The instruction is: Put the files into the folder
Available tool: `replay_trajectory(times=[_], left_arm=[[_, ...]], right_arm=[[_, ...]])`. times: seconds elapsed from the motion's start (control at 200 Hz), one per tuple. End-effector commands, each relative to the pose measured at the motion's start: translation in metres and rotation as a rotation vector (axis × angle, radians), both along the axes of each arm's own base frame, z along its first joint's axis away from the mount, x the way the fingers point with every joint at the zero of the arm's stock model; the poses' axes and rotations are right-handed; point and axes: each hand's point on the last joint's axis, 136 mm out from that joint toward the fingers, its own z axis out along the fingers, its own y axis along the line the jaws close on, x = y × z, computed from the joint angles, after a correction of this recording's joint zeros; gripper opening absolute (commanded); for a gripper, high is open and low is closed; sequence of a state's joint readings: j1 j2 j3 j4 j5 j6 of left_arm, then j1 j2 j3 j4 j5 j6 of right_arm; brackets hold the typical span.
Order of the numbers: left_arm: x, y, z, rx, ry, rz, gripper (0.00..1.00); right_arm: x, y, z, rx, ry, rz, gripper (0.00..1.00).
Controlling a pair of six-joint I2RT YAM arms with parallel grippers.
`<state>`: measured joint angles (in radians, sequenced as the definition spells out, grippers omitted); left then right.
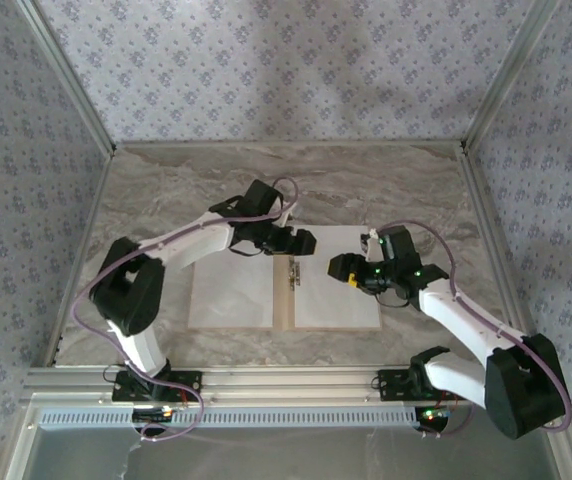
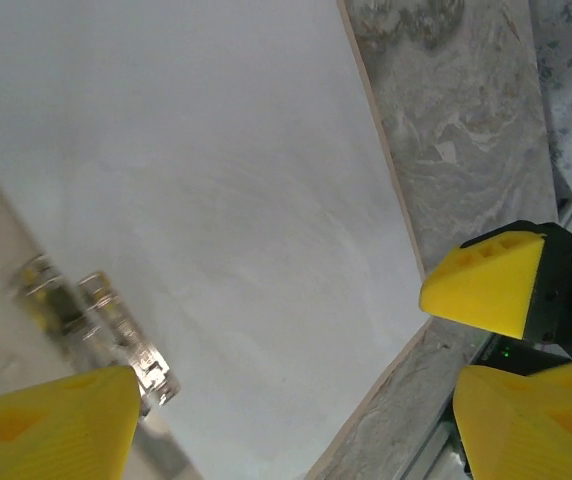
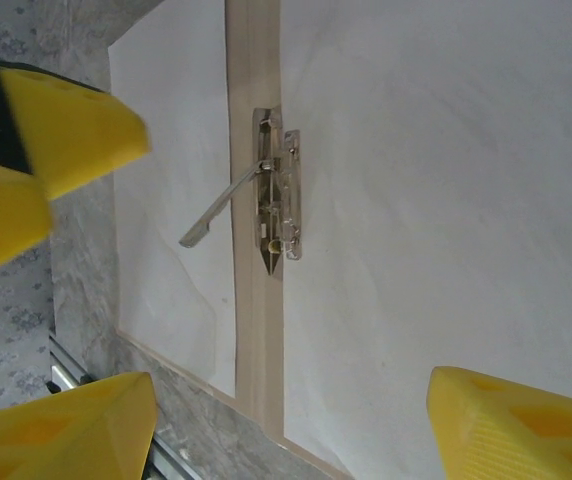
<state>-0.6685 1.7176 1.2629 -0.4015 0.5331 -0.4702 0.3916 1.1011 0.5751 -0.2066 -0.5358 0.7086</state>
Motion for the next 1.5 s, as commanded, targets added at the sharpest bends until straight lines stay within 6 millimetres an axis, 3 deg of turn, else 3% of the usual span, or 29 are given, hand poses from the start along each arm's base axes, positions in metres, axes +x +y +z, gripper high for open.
replay_trajectory(times=[0.0, 0.115, 0.34, 0.47, 0.625, 0.825, 1.019, 1.049, 1.084, 1.494], left_arm=[[0.006, 0.038, 0.024, 0.056, -0.100, 0.086, 0.81], [0.009, 0.079, 0.018, 0.049, -0.078, 0.207, 0.81], [-0.012, 0.160, -0.035, 0.199, 0.060, 0.421, 0.73], [-0.036, 0.189, -0.058, 0.295, 0.118, 0.476, 0.65], [-0.061, 0.208, -0.084, 0.376, 0.173, 0.498, 0.60], [-0.076, 0.207, -0.108, 0.362, 0.233, 0.502, 0.57], [-0.081, 0.194, -0.123, 0.358, 0.258, 0.468, 0.54], [-0.080, 0.191, -0.124, 0.359, 0.256, 0.460, 0.55], [-0.080, 0.187, -0.126, 0.361, 0.252, 0.449, 0.55], [-0.072, 0.148, -0.128, 0.335, 0.251, 0.413, 0.56]], right_arm=[[0.007, 0.008, 0.017, 0.011, -0.021, -0.011, 0.74], [0.010, 0.014, 0.026, 0.000, -0.029, -0.024, 0.76], [0.014, 0.032, 0.055, -0.101, -0.070, -0.021, 0.78], [0.016, 0.045, 0.064, -0.155, -0.075, -0.010, 0.77], [0.021, 0.062, 0.063, -0.189, -0.070, 0.012, 0.74], [0.026, 0.074, 0.044, -0.241, -0.013, 0.027, 0.67], [0.027, 0.076, 0.026, -0.412, 0.014, 0.078, 0.61], [0.025, 0.074, 0.019, -0.440, 0.029, 0.085, 0.60], [0.030, 0.078, 0.028, -0.436, 0.019, 0.085, 0.58], [0.047, 0.058, -0.007, -0.609, 0.130, 0.096, 0.49]])
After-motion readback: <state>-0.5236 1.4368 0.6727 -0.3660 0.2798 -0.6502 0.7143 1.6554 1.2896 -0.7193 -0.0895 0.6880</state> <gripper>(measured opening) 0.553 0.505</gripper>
